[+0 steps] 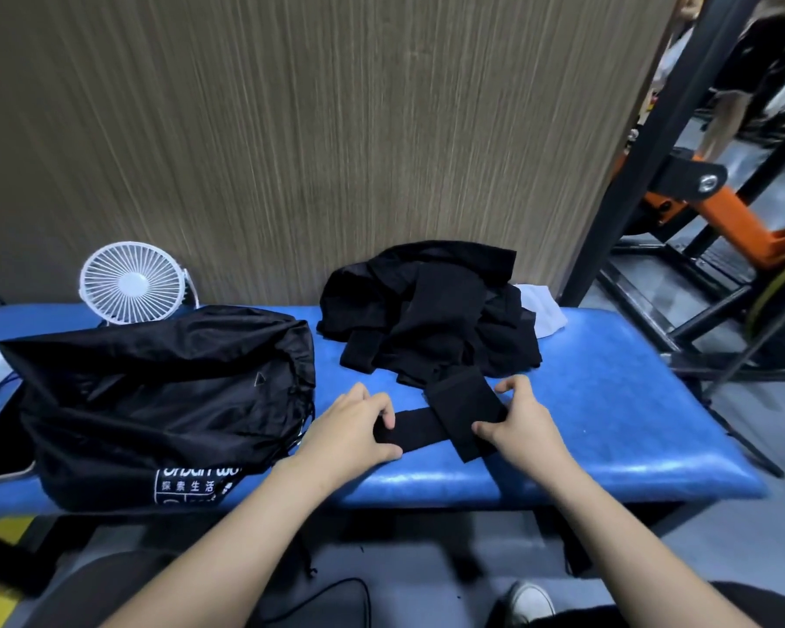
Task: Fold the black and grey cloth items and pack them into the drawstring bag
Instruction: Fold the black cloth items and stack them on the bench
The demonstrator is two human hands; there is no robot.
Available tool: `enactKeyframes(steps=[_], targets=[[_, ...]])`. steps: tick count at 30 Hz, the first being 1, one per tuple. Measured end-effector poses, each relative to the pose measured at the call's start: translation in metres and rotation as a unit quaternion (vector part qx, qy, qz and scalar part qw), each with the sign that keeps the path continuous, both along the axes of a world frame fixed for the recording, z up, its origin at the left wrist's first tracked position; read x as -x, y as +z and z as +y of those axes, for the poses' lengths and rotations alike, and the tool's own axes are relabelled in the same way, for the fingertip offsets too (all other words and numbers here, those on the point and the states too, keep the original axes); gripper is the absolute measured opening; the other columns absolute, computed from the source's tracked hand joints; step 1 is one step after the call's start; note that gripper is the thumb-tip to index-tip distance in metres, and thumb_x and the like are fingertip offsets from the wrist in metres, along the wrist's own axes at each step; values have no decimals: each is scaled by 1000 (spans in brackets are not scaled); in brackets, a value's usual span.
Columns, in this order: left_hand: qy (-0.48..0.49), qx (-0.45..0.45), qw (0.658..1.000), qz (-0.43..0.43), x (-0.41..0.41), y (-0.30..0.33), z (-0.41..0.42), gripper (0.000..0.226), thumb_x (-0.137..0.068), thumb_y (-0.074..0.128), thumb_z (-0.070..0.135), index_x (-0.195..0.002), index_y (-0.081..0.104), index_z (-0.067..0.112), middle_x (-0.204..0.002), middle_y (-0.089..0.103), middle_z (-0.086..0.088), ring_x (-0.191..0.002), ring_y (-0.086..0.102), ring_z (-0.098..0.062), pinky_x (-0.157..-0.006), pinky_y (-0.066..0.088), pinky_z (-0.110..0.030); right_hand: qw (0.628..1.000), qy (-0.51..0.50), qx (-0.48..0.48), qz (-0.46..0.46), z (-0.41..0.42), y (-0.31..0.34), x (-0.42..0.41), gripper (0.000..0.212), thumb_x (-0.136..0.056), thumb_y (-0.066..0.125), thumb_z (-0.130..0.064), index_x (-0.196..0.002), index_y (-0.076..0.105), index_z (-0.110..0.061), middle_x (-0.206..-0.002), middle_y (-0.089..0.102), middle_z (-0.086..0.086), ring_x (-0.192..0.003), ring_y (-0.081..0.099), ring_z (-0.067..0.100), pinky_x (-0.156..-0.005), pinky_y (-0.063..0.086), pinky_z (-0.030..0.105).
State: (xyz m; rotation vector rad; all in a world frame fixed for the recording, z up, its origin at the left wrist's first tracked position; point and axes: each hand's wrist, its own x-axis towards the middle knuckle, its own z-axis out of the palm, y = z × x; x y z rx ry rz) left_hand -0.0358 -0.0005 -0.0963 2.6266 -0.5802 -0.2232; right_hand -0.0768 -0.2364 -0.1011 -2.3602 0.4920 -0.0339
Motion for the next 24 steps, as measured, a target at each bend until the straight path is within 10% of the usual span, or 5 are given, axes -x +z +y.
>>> enactKeyframes(steps=[4,10,17,21,24], targets=[[12,61,996,61,1,-2,-1,46,-75,80,38,-109,50,31,-100,44,13,-84,46,-3,-77,42,-24,990,-9,-113,-87,1,6,7,41,-84,68,-1,-111,45,-21,-76,51,0,-74,53,20,-60,38,26],[22,99,991,90,0,-3,0,58,-73,84,37,-119,50,30,-105,46,11,-81,44,1,-78,38,-22,966,159,-35,-200,33,15,20,42,-82,70,-2,-112,53,-25,-77,46,-7,-68,48,8,-63,37,14],[32,116,988,97,0,1,7,60,-83,68,16,-136,43,25,-98,54,9,-84,56,-5,-71,44,-15,927,354,112,-46,49,2,19,72,-72,72,-55,-137,43,-43,-126,45,-21,-115,39,7,-103,29,34],[82,174,969,158,-2,5,10,53,-94,47,11,-144,35,25,-102,64,9,-96,66,-19,-90,51,-35,961,255,-24,-103,46,-2,18,51,-75,67,-57,-122,54,-42,-119,53,-23,-114,45,5,-105,36,38],[92,149,974,144,2,3,5,55,-92,59,34,-142,36,27,-115,61,4,-106,62,-18,-92,48,-35,976,146,137,-87,42,-4,15,42,-86,66,-48,-125,52,-37,-119,52,-14,-116,46,15,-97,33,37]])
